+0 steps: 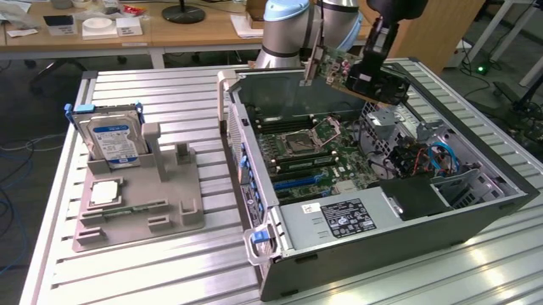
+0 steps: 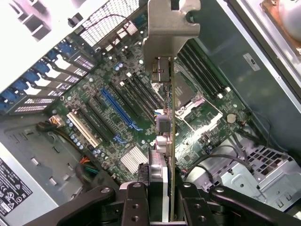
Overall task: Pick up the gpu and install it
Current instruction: 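Insert the gpu into the slot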
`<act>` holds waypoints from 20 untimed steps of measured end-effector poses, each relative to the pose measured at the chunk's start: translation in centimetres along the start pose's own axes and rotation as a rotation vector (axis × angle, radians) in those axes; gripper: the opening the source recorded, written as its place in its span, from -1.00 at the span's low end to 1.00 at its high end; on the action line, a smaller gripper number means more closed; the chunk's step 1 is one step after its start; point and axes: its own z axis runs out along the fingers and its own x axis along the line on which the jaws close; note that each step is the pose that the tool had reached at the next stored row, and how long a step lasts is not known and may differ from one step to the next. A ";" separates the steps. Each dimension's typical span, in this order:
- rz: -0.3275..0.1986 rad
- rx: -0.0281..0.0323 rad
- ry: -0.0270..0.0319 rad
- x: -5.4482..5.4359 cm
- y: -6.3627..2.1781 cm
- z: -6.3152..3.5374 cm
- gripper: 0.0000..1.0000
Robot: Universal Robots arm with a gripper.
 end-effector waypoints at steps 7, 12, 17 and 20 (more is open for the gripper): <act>-0.058 -0.0010 0.0003 0.1 -0.06 0.02 -0.44; -0.101 -0.0016 0.0005 0.1 -0.11 0.03 -0.44; -0.143 -0.0023 0.0008 0.2 -0.17 0.04 -0.44; -0.170 -0.0028 0.0009 0.2 -0.20 0.04 -0.44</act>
